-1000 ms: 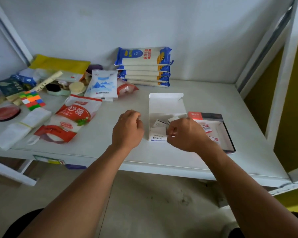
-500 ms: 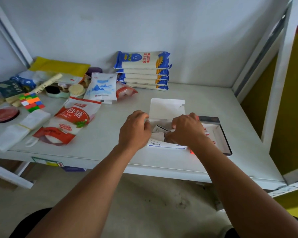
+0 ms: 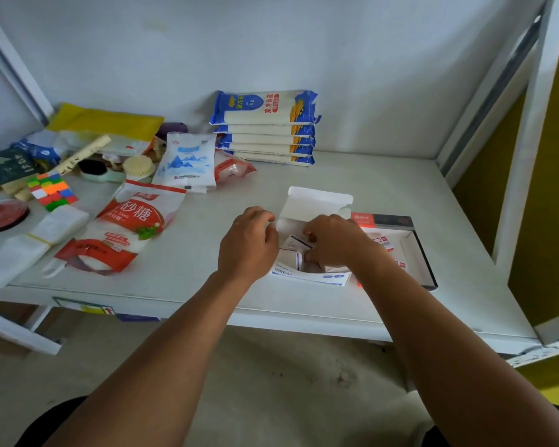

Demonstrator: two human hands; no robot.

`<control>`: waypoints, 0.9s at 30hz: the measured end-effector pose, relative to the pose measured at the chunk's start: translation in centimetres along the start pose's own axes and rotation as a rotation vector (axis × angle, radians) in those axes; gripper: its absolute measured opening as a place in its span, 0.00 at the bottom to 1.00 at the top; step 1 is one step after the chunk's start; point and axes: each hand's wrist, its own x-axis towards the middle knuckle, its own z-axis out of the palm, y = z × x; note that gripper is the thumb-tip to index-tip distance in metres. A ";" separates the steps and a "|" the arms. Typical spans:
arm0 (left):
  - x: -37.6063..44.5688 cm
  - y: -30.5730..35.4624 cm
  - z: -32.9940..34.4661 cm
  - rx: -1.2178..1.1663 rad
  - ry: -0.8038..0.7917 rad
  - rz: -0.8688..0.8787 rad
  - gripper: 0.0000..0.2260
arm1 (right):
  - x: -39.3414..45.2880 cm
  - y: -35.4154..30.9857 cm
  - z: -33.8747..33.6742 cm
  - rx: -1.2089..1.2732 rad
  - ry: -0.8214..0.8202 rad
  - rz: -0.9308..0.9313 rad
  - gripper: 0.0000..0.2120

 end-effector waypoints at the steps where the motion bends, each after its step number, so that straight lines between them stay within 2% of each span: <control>1: 0.0 0.0 0.0 -0.001 0.000 -0.001 0.10 | -0.1 0.0 -0.1 -0.002 -0.023 0.002 0.11; 4: 0.0 0.1 0.1 -0.009 0.000 -0.003 0.10 | -0.3 -0.3 0.1 -0.024 -0.054 -0.010 0.10; 7: -0.1 0.2 0.2 -0.015 0.000 0.004 0.10 | -0.4 -0.7 0.7 -0.020 0.015 -0.029 0.14; 16: 0.1 -0.2 -0.7 0.003 0.015 -0.013 0.09 | -0.9 -0.3 -0.6 0.460 0.095 0.026 0.21; 22: 0.0 0.0 -0.7 0.006 0.016 -0.026 0.09 | -0.8 -0.3 -0.9 0.607 0.191 0.099 0.20; 27: 0.1 -0.1 -0.7 0.017 0.012 -0.032 0.09 | -0.6 -0.1 -0.9 0.553 0.087 0.043 0.22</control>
